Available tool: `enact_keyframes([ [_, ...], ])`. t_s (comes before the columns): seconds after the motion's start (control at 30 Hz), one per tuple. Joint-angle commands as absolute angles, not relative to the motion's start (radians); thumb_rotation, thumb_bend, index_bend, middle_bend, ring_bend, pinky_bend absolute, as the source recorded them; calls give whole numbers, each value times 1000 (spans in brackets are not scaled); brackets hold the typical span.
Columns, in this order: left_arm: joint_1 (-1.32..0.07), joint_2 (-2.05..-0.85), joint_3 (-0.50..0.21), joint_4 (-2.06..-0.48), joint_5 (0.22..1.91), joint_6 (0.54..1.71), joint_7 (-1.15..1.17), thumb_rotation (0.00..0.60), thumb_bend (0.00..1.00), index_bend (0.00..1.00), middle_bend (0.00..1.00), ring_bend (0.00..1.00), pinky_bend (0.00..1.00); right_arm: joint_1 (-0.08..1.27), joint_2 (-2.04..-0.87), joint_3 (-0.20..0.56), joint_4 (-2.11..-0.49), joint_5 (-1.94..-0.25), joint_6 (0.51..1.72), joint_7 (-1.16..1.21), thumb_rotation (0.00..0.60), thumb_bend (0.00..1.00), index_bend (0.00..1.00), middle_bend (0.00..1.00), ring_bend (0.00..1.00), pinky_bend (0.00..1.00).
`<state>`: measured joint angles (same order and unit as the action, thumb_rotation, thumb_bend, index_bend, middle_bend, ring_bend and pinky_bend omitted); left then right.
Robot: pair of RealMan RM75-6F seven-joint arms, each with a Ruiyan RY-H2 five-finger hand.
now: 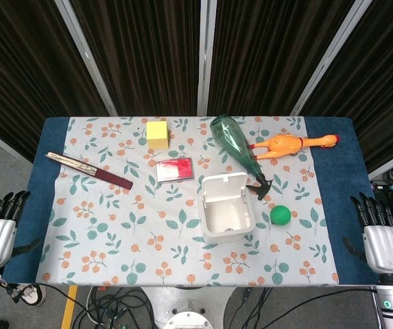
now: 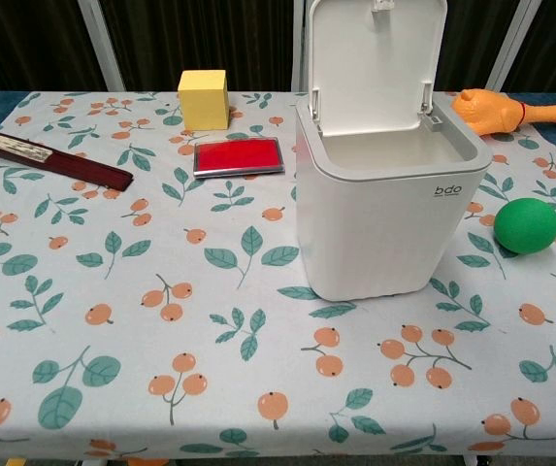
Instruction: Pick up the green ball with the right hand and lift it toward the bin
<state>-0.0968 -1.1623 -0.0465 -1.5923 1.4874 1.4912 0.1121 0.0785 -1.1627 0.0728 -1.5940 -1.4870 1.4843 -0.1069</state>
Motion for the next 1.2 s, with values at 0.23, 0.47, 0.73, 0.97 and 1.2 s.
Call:
enact_keyframes([
  [0.23, -97, -1170, -46, -1579, 1481, 1485, 99, 600, 51, 35, 71, 44, 142, 86, -1167, 74, -1583, -1484, 1470, -90, 600, 176, 0, 0, 0, 0],
  [0.47, -98, -1178, -42, -1570, 1489, 1484, 99, 600, 51, 35, 71, 44, 142, 103, -1176, 67, -1558, -1516, 1458, -76, 600, 176, 0, 0, 0, 0],
  [0.73, -106, -1187, -40, -1555, 1493, 1469, 82, 600, 51, 35, 72, 44, 142, 174, -1185, 66, -1575, -1522, 1351, -136, 600, 176, 0, 0, 0, 18],
  [0.97, -106, -1190, -37, -1550, 1498, 1472, 79, 600, 51, 36, 72, 44, 142, 286, -1208, 83, -1607, -1478, 1172, -225, 600, 176, 0, 0, 0, 143],
  [1.2, -101, -1187, -33, -1546, 1501, 1477, 71, 600, 52, 38, 71, 44, 142, 378, -1263, 104, -1599, -1400, 1037, -296, 600, 177, 0, 0, 0, 216],
])
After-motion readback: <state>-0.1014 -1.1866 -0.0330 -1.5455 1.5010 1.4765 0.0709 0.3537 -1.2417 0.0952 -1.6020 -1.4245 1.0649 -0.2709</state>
